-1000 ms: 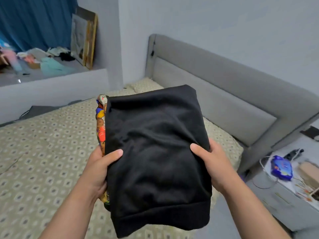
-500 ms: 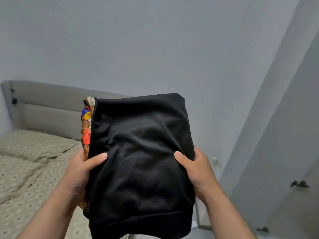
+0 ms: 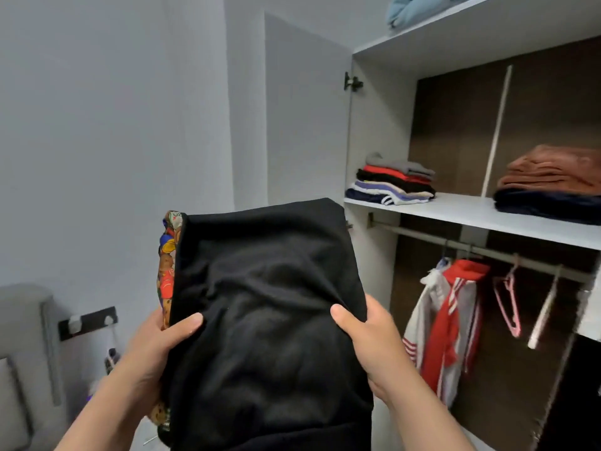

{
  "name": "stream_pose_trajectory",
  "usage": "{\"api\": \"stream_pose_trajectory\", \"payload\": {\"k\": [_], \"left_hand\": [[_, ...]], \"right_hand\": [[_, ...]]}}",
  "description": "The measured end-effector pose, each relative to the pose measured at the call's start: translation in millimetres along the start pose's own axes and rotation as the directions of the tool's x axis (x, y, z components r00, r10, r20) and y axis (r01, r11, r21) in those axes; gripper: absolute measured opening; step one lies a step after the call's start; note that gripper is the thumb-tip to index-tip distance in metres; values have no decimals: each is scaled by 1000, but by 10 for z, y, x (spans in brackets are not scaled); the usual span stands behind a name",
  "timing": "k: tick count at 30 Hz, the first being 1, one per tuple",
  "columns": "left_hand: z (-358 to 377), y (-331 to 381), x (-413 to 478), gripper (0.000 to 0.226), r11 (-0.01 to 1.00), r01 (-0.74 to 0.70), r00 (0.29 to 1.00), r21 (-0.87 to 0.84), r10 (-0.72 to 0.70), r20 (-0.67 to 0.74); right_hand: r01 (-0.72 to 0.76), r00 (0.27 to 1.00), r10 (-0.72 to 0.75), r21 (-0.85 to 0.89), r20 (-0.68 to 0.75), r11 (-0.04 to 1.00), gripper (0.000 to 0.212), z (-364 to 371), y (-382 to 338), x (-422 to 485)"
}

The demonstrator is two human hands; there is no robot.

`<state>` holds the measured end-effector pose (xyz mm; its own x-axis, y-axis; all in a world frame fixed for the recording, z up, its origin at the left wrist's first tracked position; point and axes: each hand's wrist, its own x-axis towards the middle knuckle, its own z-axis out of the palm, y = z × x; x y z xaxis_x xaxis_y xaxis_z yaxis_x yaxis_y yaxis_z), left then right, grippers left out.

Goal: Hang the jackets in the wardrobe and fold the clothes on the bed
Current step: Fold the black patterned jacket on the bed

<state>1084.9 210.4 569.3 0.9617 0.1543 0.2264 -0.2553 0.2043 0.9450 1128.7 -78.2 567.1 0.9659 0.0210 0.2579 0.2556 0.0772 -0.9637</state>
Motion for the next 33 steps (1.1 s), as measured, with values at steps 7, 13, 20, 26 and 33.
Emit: {"api": "stream_pose_trajectory", "payload": {"k": [7,13,20,26,33], "left_hand": [[266,-294,1181,64,999,29,931,18,-33,364],[692,-643,1990,62,997,68,913,-36,-47,405],[1548,-1070,2689,54,989,131,854,-72,-76,514],[2345,-1335,3323,56,988,98,836,-117,-18,549],[3136,-1475,3913,36,990,17,806,-139,68,588]], "right_hand": [[21,977,-18,10,-213,1000,26,-253,-33,442],[35,920,-43,-28,-389,999,29,-431,0,722],[30,822,-51,-45,-567,999,19,-1070,103,1118],[64,786,-91,-66,-612,996,20,-1727,207,1713],[112,761,-214,-200,-613,973,28,-2284,135,2265]]}}
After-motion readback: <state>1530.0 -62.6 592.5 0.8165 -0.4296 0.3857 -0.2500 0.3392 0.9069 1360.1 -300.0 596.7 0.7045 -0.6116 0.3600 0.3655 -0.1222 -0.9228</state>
